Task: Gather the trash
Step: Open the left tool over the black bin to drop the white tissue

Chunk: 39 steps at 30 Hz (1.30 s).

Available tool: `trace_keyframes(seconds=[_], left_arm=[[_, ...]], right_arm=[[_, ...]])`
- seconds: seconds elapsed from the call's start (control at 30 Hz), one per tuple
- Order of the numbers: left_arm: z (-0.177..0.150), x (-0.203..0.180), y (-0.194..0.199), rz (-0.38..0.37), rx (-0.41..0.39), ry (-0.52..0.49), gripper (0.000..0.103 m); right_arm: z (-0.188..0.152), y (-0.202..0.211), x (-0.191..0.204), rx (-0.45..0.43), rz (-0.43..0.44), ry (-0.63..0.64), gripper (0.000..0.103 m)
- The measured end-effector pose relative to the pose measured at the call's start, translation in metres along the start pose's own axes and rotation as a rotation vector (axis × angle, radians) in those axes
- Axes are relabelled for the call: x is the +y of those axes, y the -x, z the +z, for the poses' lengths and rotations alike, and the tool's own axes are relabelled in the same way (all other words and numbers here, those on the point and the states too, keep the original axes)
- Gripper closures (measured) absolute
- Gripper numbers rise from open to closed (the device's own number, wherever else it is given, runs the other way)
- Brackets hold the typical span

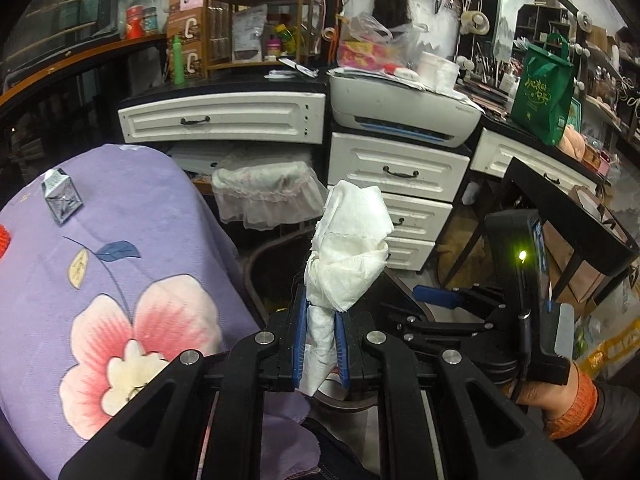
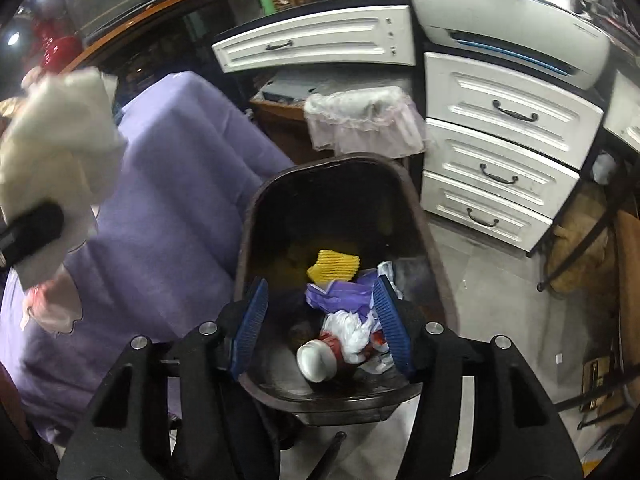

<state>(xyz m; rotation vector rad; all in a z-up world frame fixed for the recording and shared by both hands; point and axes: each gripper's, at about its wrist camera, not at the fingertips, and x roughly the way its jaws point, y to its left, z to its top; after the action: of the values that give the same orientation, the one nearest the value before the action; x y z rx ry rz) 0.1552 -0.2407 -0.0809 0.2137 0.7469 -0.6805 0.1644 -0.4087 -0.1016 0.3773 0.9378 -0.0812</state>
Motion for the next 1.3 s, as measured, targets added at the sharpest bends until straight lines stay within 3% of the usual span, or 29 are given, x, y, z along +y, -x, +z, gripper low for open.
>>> trace_keyframes(seconds=[0.23,0.47,0.8,0.87,1.1,1.2,1.27,1.3], left_arm=[[-0.003,-0.012,-0.029,-0.048,0.075,-0.003,0.090],[-0.003,-0.028,-0.055,-0.065,0.133,-0.032,0.090],[-0.009,-0.039,-0.089,-0.055,0.205,-0.058,0.090],[-0.011,-0.040,-0.096,-0.058,0.224,-0.050,0.090],[-0.014,-0.042,-0.108,-0.058,0.252,-0.050,0.090],[-0.013,-0.042,-0.113,-0.060,0.260,-0.046,0.083],[-0.012,-0.042,-0.114,-0.061,0.257,-0.043,0.067],[-0.012,-0.042,-0.113,-0.062,0.253,-0.042,0.054]], right_arm=[[0.010,0.021,-0.032,-0.065,-0.074,-0.078,0.038],[0.013,0.033,-0.060,-0.096,-0.112,-0.146,0.038],[0.014,0.042,-0.066,-0.126,-0.157,-0.130,0.036],[0.015,0.044,-0.067,-0.134,-0.167,-0.128,0.027],[0.015,0.048,-0.073,-0.142,-0.169,-0.133,0.025],[0.015,0.047,-0.074,-0.139,-0.168,-0.136,0.025],[0.015,0.046,-0.074,-0.138,-0.167,-0.137,0.025],[0.014,0.046,-0.074,-0.137,-0.168,-0.137,0.025]])
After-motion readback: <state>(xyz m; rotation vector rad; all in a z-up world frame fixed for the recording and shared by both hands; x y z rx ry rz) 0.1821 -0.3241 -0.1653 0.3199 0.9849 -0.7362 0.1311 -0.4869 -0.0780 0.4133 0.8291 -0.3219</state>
